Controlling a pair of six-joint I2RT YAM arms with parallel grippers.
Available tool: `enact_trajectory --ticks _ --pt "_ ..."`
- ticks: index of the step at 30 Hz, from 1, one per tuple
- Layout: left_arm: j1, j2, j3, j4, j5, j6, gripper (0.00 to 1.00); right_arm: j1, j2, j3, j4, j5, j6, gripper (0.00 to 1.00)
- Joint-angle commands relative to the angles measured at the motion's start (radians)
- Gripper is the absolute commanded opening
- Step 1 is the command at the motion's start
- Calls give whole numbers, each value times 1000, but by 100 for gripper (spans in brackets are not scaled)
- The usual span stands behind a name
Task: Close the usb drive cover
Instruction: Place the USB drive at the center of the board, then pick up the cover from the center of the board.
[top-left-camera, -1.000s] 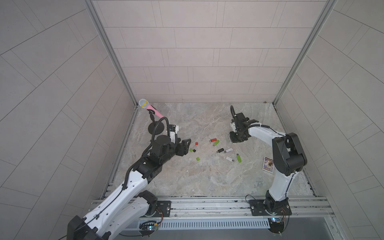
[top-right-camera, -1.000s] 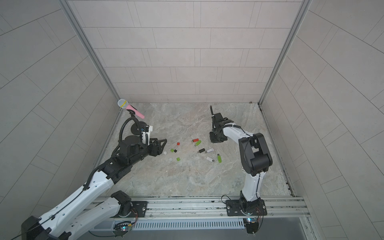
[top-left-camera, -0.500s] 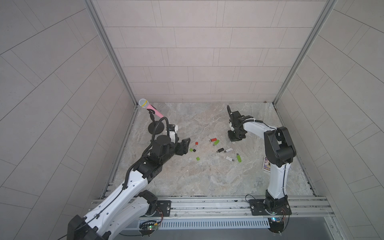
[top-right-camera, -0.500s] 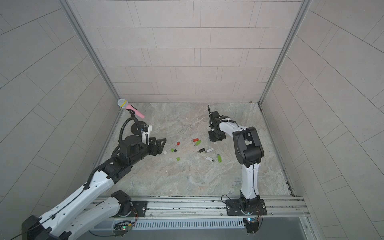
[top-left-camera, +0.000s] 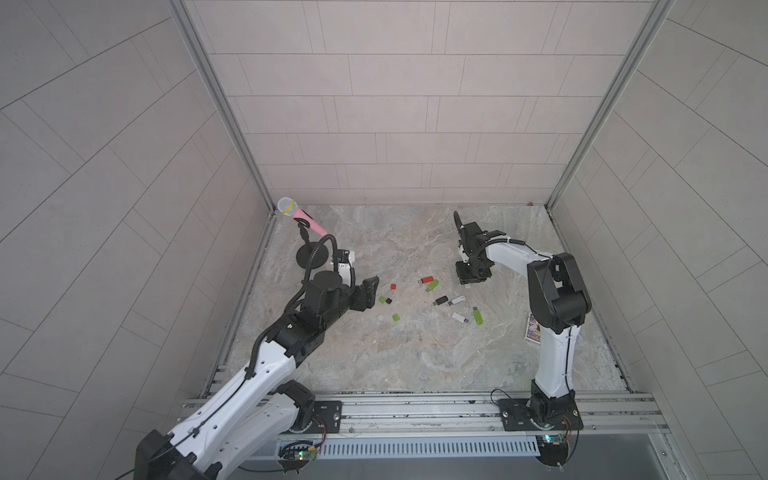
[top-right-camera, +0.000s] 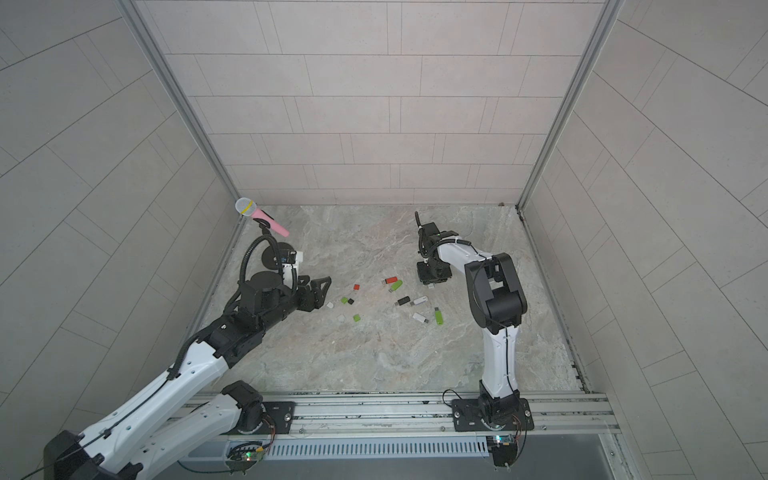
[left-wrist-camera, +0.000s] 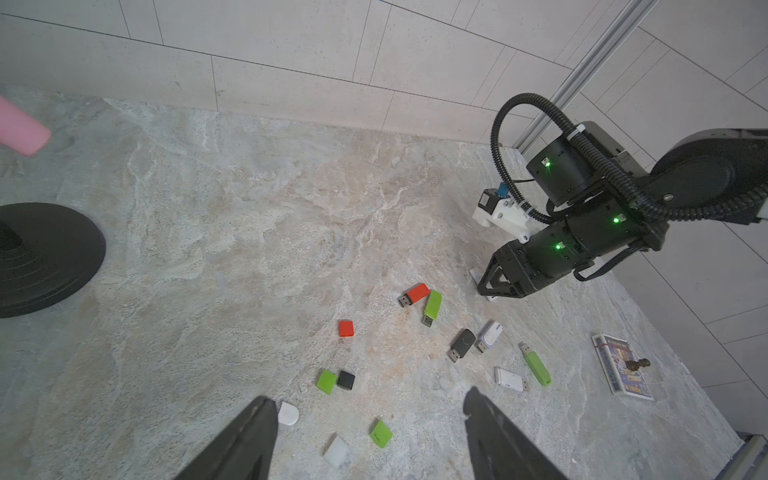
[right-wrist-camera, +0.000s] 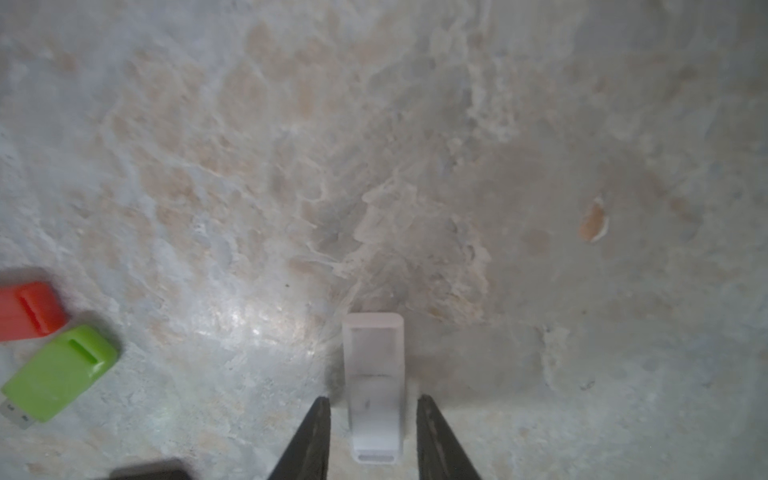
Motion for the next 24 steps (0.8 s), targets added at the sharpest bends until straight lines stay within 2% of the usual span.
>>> enact_trajectory --ticks 1,5,10,12,16,20,24 --pt "1 -21 -4 -22 -30 7 78 -2 -76 11 -55 2 -18 43" --pt "1 -31 -6 -47 -60 -9 79 -1 -183 -19 -56 -8 -63 45" --pt "2 -42 -26 -80 -124 -51 81 12 -349 -136 48 -134 -186 45" --pt "7 -43 -34 -99 -135 -72 81 32 -416 -204 119 -183 -248 45" --pt "27 -41 -44 -133 -144 -107 81 121 -517 -318 245 -200 -394 44" --pt "79 -21 -58 -144 -96 -132 79 236 -577 -406 350 -202 -532 44" --pt "193 33 -60 -173 4 -205 76 328 -589 -453 462 -197 -564 45"
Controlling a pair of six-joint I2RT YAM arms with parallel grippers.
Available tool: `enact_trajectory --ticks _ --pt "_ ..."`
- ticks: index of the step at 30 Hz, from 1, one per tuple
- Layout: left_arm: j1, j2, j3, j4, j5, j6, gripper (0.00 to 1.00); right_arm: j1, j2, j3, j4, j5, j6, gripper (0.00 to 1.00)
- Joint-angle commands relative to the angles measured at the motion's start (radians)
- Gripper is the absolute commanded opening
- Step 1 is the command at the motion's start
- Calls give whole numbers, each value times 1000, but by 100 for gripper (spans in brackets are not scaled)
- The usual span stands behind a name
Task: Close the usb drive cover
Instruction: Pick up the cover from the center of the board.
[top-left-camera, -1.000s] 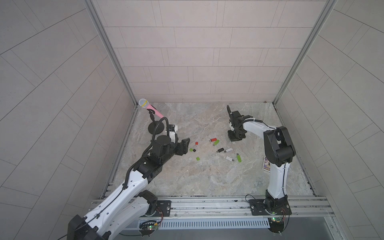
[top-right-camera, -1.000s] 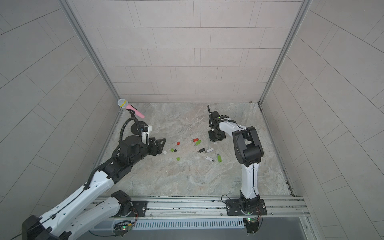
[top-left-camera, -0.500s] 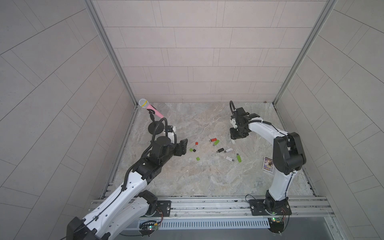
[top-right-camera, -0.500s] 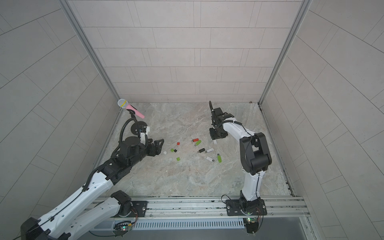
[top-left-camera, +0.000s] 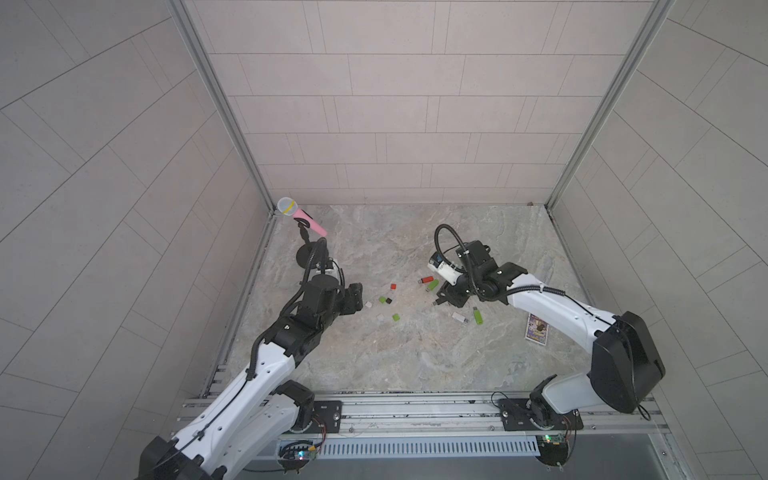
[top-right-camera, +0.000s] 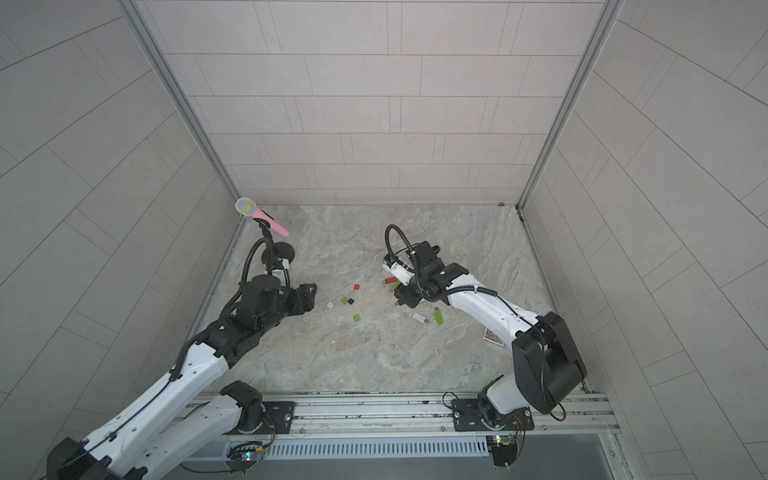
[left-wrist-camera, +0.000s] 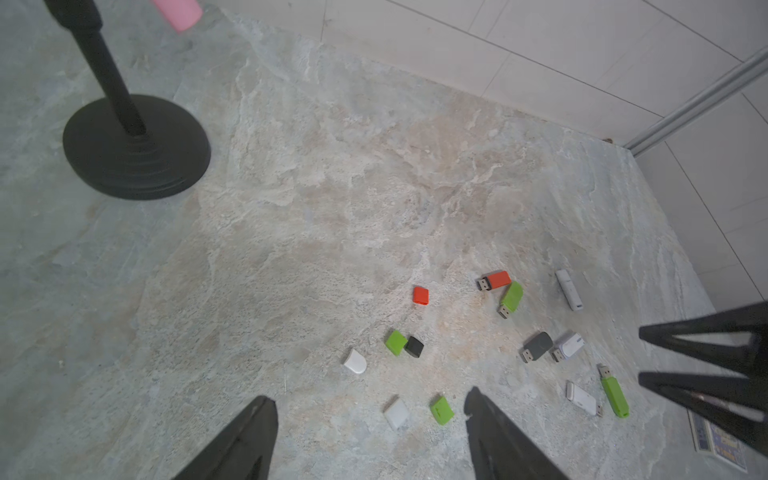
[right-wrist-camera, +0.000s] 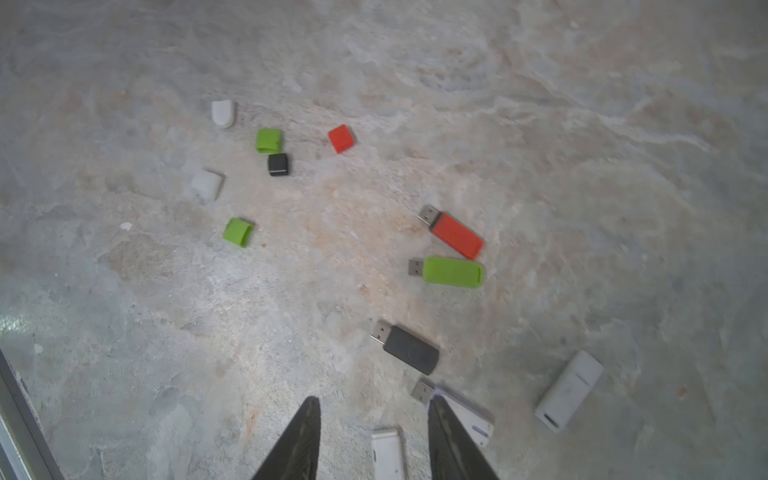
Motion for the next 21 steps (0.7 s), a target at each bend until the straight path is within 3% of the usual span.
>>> enact_trajectory --ticks 1,5,10,15,21 --pt "87 35 -15 -37 87 -81 75 59 -19 -25 150 -11 -102 45" --pt "178 57 -31 -42 142 -138 72 149 47 5 207 6 -102 44" --pt "194 133 -30 -45 157 -135 62 194 139 82 184 102 -24 43" --pt "184 326 64 -130 174 -164 55 193 102 50 217 188 73 44" --pt "77 567 213 -232 96 -218 57 173 -37 -87 311 297 185 45"
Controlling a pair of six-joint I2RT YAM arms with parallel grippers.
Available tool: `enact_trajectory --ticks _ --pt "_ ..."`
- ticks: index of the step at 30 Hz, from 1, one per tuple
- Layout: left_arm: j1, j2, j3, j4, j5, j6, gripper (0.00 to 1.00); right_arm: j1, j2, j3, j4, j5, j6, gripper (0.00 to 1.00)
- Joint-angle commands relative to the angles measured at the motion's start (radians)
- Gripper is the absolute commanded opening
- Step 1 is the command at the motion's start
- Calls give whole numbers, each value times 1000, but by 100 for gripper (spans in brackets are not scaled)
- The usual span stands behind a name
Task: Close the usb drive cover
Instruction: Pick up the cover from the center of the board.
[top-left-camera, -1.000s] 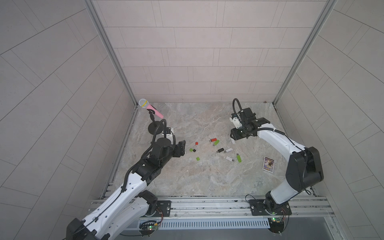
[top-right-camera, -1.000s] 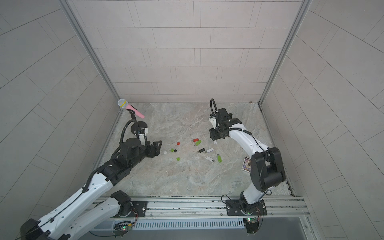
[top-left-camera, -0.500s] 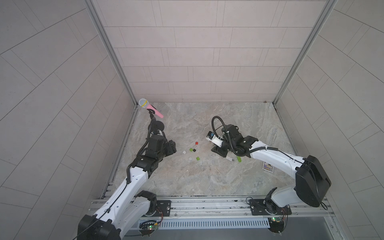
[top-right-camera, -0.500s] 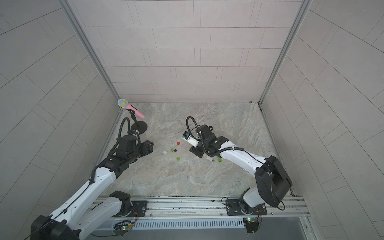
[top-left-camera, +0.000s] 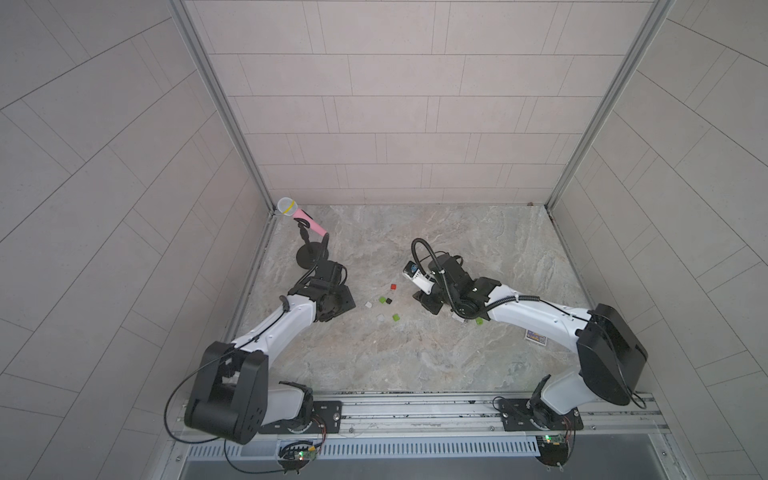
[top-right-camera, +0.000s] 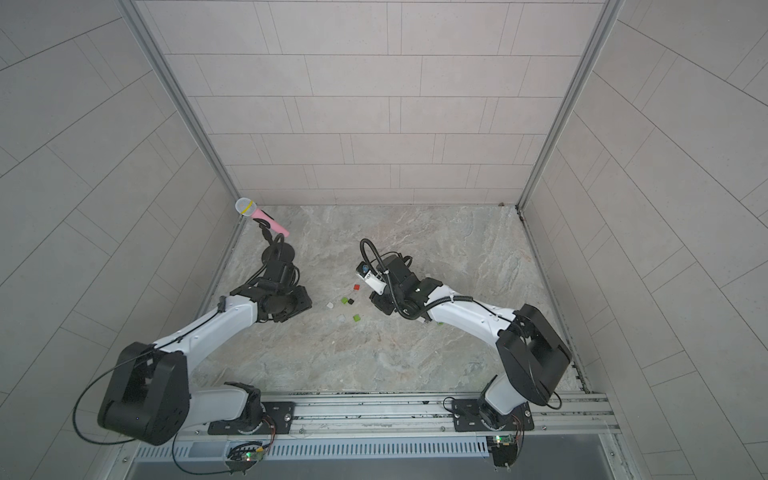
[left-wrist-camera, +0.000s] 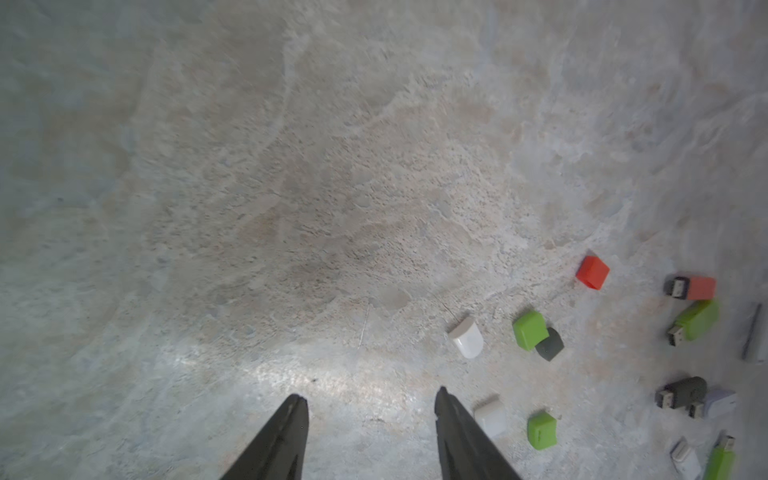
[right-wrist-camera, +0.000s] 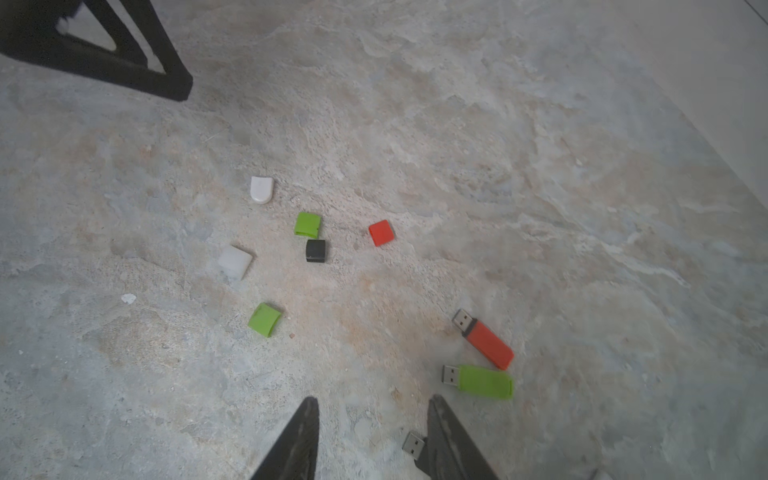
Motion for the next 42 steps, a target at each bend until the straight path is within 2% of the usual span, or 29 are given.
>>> enact_trajectory --ticks 1,7,13,28,42 --pt "-60 78 71 -75 -63 -73 56 -16 -102 -61 66 90 90 45" --pt "-137 173 125 -83 -158 -176 55 -45 -241 -170 79 104 100 47" --pt "-170 253 178 -83 -162 -234 55 -64 -320 -235 76 98 110 48" --pt "-192 367 279 -121 -162 -279 51 -70 -334 -258 51 86 124 49" --pt "-211 415 273 -126 -151 -307 37 -71 -328 -260 20 101 121 49"
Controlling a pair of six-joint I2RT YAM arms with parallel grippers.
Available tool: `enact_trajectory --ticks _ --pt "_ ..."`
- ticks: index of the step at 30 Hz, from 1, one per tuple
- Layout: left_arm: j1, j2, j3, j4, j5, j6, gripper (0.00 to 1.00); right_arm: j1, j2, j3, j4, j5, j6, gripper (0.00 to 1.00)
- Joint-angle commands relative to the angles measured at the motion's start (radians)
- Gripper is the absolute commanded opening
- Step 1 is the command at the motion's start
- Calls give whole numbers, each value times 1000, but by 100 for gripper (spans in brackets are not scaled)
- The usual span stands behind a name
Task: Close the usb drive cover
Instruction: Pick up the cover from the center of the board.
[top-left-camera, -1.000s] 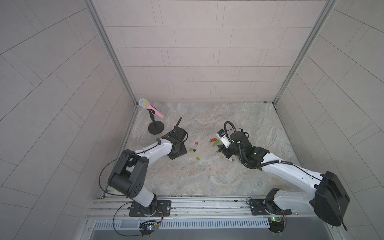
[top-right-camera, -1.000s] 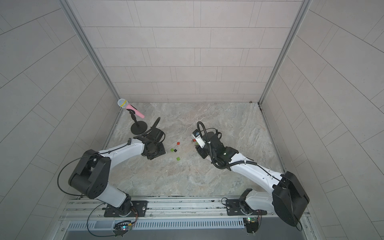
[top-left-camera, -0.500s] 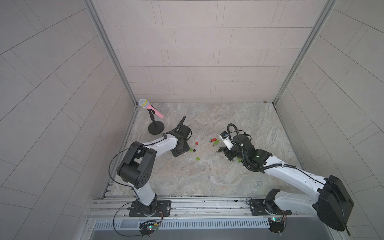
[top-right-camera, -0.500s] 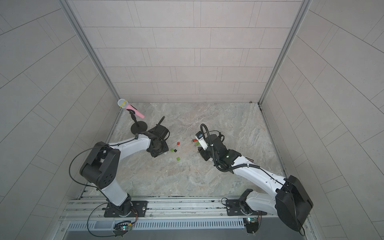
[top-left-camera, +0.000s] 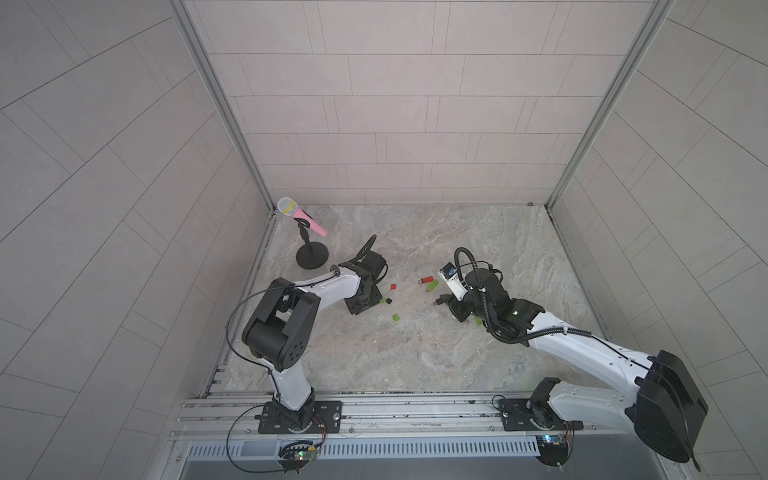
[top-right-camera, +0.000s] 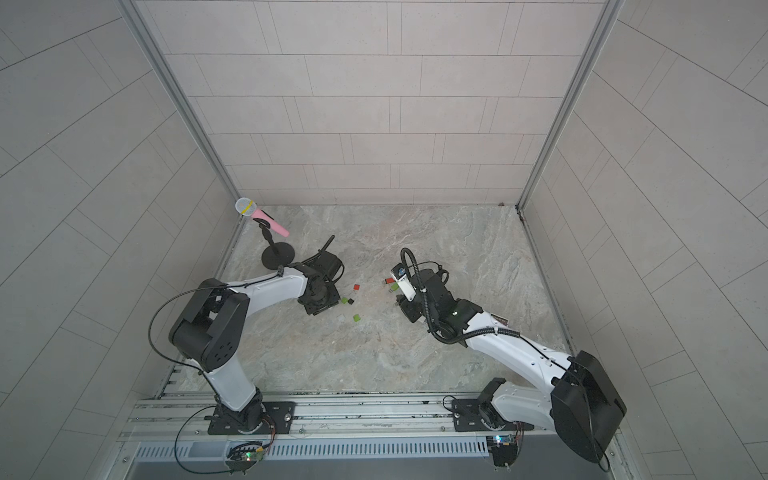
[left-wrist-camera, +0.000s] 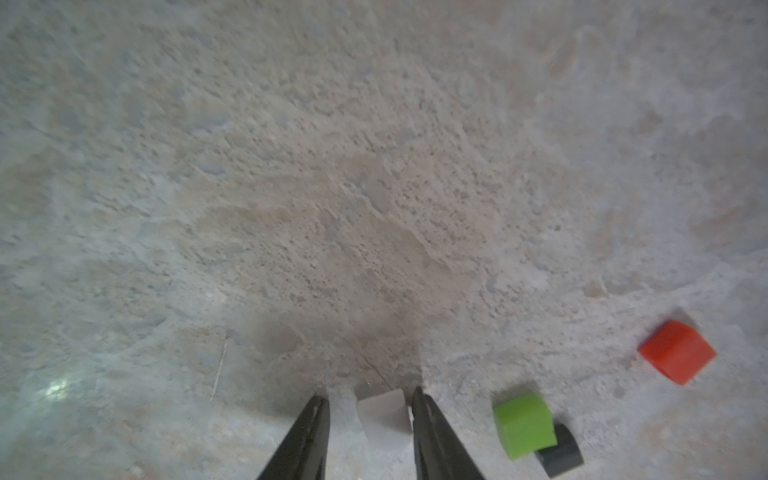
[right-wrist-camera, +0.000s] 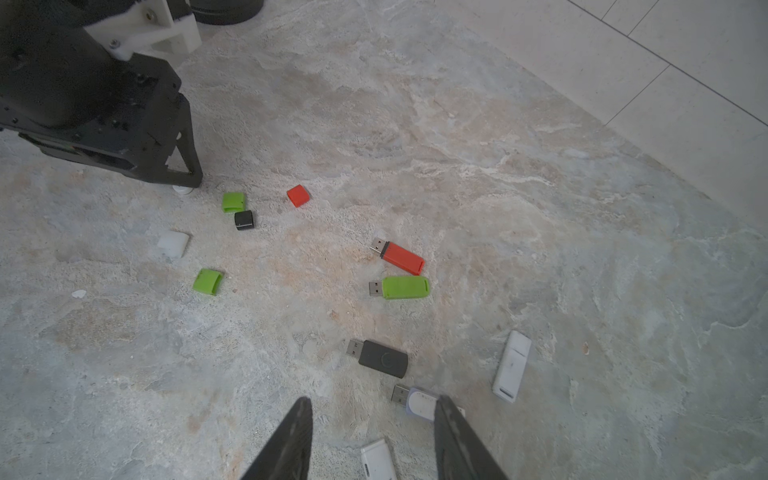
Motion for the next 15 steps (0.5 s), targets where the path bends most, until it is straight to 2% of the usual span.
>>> enact_trajectory --ticks 1,7,9,15 --pt "-10 28 5 -31 -7 -20 35 -5 -11 -7 -23 12 16 49" --pt "-12 33 -25 -31 -10 -19 28 -5 -17 -9 -34 23 10 49" --pt "-12 37 -28 -31 -11 -8 21 -5 -20 -9 -39 25 8 49" --pt "-12 29 -20 -43 -15 53 16 -9 -41 -12 -48 43 5 49"
